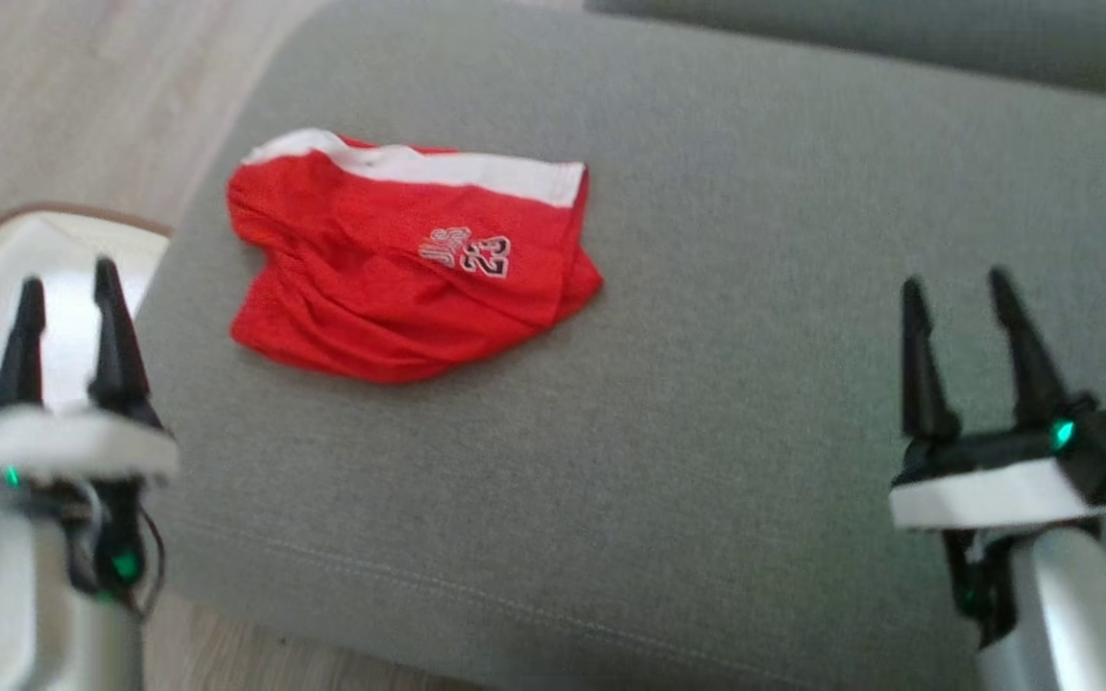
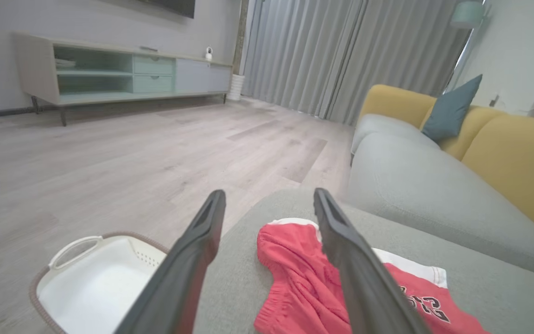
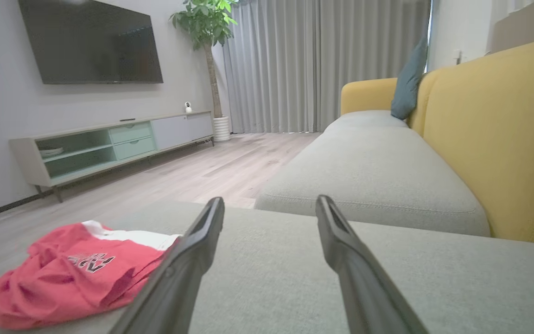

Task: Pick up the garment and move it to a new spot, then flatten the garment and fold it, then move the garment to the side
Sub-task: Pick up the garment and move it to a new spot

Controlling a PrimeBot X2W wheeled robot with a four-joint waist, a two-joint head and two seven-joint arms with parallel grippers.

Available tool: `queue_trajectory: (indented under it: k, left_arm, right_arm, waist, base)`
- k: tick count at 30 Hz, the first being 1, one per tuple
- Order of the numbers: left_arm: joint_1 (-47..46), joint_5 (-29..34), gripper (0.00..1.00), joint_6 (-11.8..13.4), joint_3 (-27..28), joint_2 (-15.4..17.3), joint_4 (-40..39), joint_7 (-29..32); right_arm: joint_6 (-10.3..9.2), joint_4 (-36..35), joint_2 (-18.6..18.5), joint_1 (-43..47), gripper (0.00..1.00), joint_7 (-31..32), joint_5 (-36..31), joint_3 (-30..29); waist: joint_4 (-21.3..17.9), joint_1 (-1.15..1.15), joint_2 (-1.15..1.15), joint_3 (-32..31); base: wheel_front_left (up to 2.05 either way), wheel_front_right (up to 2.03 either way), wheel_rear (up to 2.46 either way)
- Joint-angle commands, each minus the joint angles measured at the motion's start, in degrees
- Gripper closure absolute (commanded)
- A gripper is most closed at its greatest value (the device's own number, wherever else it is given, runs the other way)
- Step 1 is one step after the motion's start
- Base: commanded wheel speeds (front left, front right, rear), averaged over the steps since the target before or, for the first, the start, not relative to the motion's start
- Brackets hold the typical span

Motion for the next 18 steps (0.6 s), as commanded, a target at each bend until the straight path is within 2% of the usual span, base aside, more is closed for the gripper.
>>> queue_trajectory:
  k: [1,8,12,18]
  left_arm:
    - [-6.03,-1.81,0.00,-0.41,2.26,3.00,0.96,2.41]
    - [-22.15,-5.61,0.00,-1.68,-0.87,10.64,16.93,15.30]
    - [-29.07,-8.24,0.00,-1.90,-3.02,13.39,26.04,24.12]
    - [-36.72,-11.08,0.00,-1.98,-7.62,16.30,34.14,31.70]
  right_arm:
    - [-0.04,-3.13,-0.29,-2.74,0.00,0.00,-0.88,0.46]
    - [-0.04,-9.77,-0.29,-6.07,0.00,3.21,-3.98,-1.52]
    - [-0.04,-12.68,-0.29,-6.92,0.00,4.72,-4.71,-1.53]
    - [-0.04,-16.16,-0.29,-7.96,0.00,6.34,-5.06,-2.28]
  waist:
    - [-2.74,-0.01,0.00,5.00]
    - [-5.20,-0.01,0.00,11.93]
    - [-7.05,-0.01,0.00,14.51]
    - [-9.52,-0.01,0.00,18.26]
  base:
    - [0.00,0.00,0.00]
    - [0.00,0.00,0.00]
    - [0.00,0.00,0.00]
    - [0.00,0.00,0.00]
